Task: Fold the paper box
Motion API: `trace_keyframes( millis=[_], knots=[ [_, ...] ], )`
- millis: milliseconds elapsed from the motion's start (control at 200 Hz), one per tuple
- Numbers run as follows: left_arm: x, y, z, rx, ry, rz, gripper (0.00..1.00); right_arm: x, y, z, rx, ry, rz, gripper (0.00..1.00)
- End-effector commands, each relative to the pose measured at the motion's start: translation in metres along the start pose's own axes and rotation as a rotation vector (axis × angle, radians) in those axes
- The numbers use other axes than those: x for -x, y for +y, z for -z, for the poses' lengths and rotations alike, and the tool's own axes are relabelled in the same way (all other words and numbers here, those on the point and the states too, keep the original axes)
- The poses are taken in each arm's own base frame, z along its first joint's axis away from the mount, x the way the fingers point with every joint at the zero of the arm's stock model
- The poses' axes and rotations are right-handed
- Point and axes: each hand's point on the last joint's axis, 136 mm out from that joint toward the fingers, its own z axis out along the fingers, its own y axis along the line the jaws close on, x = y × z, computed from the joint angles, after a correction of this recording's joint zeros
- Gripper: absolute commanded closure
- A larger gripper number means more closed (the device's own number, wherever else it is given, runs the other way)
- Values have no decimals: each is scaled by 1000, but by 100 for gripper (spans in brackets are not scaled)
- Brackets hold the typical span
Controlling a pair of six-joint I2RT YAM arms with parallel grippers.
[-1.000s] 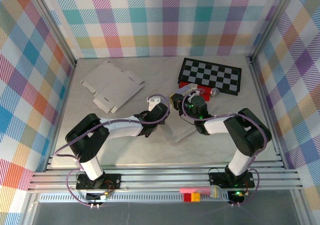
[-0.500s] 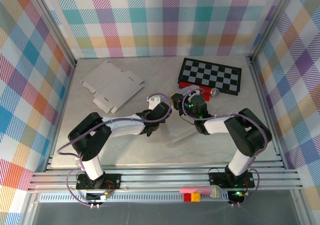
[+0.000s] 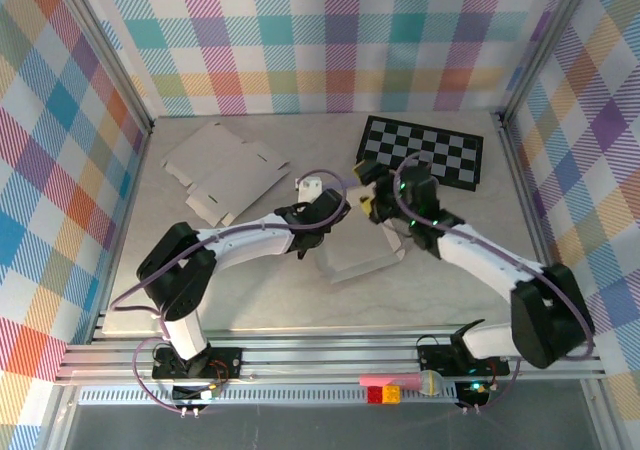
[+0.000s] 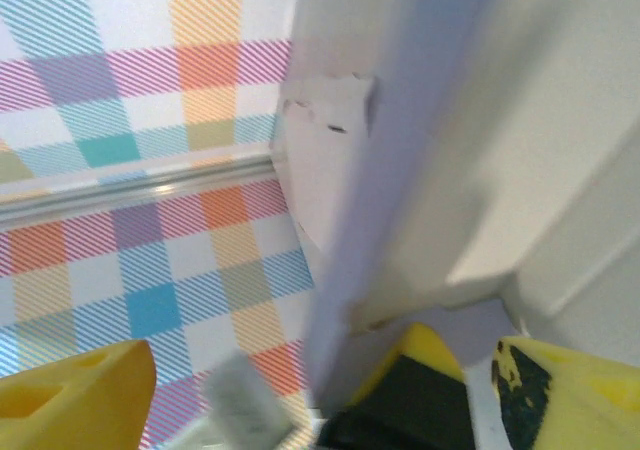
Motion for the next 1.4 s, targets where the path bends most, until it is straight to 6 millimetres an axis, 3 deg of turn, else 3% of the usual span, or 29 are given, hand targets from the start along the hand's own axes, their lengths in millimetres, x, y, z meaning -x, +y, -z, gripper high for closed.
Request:
trace_keyframes(
  millis=[0,205,355,600,815,965,1395],
  knots=[
    [26,24,23,-19,43,-16,100,15,22,40,-85,-6,97,12],
    [43,31,45,-322,235,15,100,65,72,90,-47,-36,337,16],
    [57,30,63,-573,342,54,100,89,84,101,-8,2,487,35],
    [77,31,73,-738,375,82,100,87,101,77,156,118,588,53],
    [82,25,74,-823,384,87,100,79,89,63,179,230,640,56],
    [80,22,71,-869,413,109,100,64,98,67,295,290,629,56],
    [82,12,61,-927,465,170,100,39,97,84,338,325,648,54]
  ],
)
